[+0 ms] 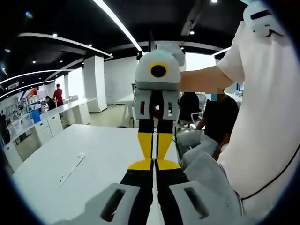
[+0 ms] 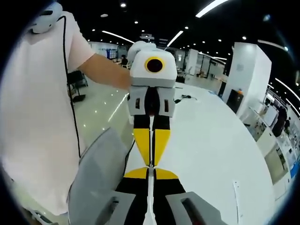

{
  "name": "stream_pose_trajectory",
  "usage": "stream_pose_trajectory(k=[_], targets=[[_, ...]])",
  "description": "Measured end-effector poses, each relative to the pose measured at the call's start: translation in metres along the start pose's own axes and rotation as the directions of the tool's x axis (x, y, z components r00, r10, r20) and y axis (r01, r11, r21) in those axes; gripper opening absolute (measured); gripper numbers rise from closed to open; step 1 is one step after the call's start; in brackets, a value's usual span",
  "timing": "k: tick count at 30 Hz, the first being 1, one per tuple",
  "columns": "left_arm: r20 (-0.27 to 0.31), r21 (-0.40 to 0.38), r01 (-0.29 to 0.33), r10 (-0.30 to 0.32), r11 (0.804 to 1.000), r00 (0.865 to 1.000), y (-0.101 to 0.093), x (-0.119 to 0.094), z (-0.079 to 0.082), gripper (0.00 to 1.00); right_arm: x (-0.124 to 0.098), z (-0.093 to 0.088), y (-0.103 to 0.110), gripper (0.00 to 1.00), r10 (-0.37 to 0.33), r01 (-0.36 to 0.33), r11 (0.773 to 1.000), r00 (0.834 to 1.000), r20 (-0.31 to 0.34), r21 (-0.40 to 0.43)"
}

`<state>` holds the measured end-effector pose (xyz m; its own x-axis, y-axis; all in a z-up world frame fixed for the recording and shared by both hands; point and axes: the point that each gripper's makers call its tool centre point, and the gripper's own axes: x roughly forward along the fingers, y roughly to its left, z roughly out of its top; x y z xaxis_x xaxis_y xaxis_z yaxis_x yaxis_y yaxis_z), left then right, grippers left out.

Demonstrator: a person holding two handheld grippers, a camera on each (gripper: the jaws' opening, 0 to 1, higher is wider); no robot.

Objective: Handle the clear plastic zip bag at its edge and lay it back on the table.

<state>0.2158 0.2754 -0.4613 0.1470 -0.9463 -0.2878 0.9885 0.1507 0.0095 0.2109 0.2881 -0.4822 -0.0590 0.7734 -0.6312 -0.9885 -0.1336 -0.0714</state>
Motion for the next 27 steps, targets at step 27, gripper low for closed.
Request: stream_pose_trajectory(k=[27], targets=[[-0.051,0.022,-0.029,0.031,0.999,0.998,0.0031,0.0002,-0.0033,0.0,-0.0005,-0.0038,-0.0013,0.0,-0.012,0.012,1.0,1.0,-0.015,-0.009]])
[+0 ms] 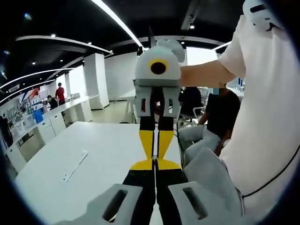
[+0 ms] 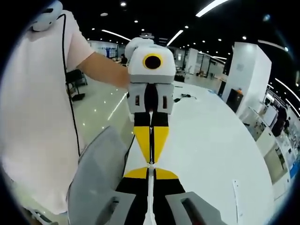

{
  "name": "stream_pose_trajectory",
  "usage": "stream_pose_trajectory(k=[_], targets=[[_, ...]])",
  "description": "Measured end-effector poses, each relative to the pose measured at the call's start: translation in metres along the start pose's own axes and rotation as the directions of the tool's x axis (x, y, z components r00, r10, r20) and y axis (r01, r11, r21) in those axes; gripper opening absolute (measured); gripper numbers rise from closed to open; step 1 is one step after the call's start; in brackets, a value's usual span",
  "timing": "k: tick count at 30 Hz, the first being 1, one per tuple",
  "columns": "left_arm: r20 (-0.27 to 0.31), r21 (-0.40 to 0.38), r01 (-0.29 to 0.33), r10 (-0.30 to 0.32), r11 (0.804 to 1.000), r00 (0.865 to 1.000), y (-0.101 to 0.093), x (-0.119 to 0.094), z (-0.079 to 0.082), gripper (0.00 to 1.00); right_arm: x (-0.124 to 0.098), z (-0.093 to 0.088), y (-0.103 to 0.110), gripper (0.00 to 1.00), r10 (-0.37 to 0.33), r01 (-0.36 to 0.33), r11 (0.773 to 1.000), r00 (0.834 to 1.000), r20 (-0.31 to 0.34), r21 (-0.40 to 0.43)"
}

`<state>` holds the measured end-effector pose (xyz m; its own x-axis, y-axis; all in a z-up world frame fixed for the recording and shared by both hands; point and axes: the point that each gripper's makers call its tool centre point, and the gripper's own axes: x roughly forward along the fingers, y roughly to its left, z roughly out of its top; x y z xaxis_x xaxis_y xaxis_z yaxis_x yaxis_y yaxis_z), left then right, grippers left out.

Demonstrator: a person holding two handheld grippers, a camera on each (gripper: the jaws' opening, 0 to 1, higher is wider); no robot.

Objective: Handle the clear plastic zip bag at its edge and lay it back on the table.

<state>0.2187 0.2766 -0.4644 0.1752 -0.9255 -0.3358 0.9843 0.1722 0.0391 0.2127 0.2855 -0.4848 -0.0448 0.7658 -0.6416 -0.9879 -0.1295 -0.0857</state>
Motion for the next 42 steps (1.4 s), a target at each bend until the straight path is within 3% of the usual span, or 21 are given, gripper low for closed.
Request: stream_pose_trajectory(k=[19,29,33,42], targets=[[0.008,-0.026,-0.018,0.018,1.0,1.0,0.009,-0.014,0.0,0.0,-0.011,-0.024,-0.008,0.0,-0.018,0.019,0.998,1.0,-0.016,0.052],[0.012,-0.02,-0.009,0.01,1.0,1.0,0.006,-0.01,0.003,0.0,-0.01,-0.026,-0.004,0.0,-0.005,0.007,0.998,1.0,-0.019,0.07],[0.013,-0.023,-0.01,0.01,1.0,1.0,0.007,-0.011,0.003,0.0,-0.01,-0.024,-0.003,0.05,-0.003,0.004,0.998,1.0,-0.012,0.07],[0.015,-0.021,-0.013,0.014,1.0,1.0,0.006,-0.011,0.003,0.0,-0.009,-0.017,-0.006,0.0,-0.006,0.005,0.997,1.0,0.01,0.072]])
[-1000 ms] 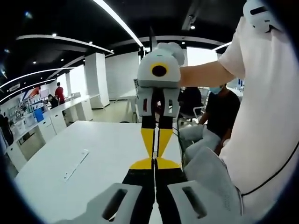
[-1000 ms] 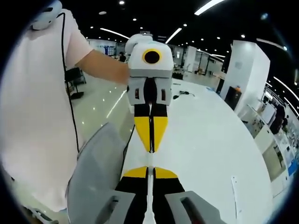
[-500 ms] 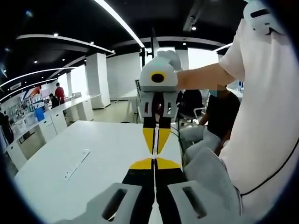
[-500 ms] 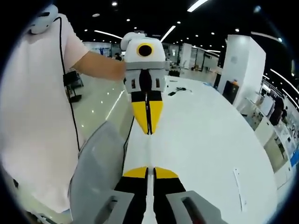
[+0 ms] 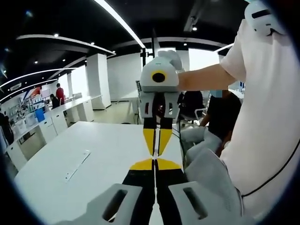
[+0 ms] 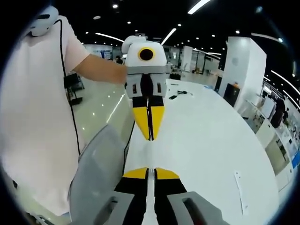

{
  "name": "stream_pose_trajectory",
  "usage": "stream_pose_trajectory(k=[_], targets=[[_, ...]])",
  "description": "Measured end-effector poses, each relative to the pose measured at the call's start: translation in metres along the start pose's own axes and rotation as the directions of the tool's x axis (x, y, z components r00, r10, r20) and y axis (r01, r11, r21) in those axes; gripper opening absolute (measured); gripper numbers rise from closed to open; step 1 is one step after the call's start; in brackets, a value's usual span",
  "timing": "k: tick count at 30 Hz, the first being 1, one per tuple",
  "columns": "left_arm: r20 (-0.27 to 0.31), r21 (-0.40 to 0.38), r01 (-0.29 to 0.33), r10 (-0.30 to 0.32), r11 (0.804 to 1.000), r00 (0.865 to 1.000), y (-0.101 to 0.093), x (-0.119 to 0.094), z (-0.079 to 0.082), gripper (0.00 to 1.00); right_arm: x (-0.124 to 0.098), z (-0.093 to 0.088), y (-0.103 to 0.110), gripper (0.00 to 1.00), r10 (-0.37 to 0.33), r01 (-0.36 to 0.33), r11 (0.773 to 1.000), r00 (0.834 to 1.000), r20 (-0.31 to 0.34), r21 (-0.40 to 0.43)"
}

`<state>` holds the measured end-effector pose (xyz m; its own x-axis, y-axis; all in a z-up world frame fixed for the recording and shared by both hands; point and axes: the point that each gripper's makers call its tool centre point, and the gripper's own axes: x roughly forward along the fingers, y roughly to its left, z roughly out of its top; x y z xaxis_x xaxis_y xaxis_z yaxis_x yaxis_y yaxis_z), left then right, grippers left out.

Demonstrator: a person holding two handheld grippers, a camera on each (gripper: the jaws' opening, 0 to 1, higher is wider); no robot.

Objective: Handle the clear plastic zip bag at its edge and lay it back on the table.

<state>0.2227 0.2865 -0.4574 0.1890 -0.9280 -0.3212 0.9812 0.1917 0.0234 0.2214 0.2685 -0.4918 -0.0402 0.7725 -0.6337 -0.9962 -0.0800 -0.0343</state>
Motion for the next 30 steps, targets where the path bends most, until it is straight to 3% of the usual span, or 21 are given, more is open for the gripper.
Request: stream_pose_trajectory(k=[13,30], targets=[[0.011,-0.002,-0.009,0.009,1.0,1.0,0.003,-0.006,-0.001,0.0,0.0,-0.001,0.001,0.0,0.004,-0.004,1.0,1.0,-0.015,-0.028],[0.021,-0.003,-0.03,0.03,1.0,0.999,0.008,-0.017,0.003,0.0,-0.012,-0.029,-0.003,0.0,-0.024,0.024,1.0,0.997,-0.068,0.002]])
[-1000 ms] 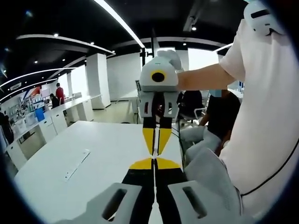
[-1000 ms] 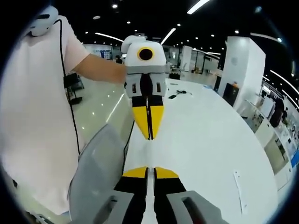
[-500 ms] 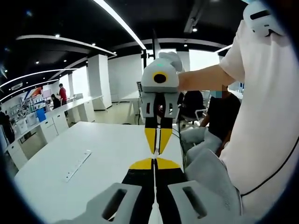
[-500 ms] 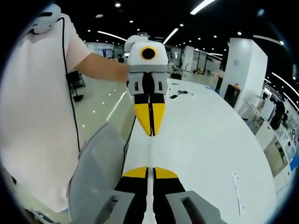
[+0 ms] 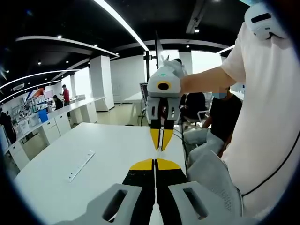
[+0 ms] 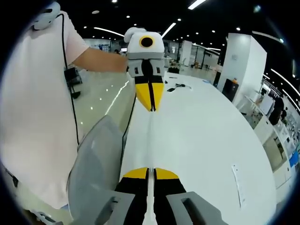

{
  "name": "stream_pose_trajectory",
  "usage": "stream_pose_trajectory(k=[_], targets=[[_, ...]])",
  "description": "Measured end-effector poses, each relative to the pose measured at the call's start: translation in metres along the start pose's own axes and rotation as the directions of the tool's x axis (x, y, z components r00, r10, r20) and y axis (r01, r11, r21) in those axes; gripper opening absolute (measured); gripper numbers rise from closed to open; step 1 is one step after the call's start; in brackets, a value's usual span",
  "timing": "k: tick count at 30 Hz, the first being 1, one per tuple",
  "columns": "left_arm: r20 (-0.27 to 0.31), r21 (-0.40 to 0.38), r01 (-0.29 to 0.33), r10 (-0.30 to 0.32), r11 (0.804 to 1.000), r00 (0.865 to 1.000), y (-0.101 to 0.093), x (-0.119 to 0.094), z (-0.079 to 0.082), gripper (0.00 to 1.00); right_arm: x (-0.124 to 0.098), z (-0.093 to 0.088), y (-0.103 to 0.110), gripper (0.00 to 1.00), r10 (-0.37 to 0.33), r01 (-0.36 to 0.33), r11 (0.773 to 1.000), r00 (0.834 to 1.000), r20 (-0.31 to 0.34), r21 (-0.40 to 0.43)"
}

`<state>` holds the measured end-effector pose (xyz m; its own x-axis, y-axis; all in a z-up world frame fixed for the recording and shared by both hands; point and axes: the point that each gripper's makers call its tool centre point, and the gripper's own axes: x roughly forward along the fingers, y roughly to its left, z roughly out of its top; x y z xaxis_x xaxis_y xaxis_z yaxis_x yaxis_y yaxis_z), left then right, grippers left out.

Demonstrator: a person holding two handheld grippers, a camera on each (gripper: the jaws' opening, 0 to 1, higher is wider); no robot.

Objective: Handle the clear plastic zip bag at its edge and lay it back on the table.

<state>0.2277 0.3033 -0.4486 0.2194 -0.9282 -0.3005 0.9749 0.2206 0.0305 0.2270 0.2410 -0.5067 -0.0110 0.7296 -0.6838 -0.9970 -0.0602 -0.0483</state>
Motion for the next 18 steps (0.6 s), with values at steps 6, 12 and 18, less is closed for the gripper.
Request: stream_pose_trajectory(k=[6,12,18], targets=[[0.004,0.002,-0.005,0.005,1.0,1.0,0.002,-0.004,0.002,0.0,-0.003,-0.007,-0.001,0.0,-0.008,0.008,1.0,1.0,-0.007,0.008],[0.005,0.004,-0.012,0.012,1.0,1.0,0.003,-0.006,0.003,0.0,-0.006,-0.017,-0.002,0.0,-0.014,0.014,1.0,1.0,-0.026,0.018],[0.005,0.002,-0.019,0.019,1.0,1.0,0.005,-0.009,0.003,0.0,-0.01,-0.023,-0.005,0.0,-0.023,0.024,0.999,0.999,-0.035,0.022]])
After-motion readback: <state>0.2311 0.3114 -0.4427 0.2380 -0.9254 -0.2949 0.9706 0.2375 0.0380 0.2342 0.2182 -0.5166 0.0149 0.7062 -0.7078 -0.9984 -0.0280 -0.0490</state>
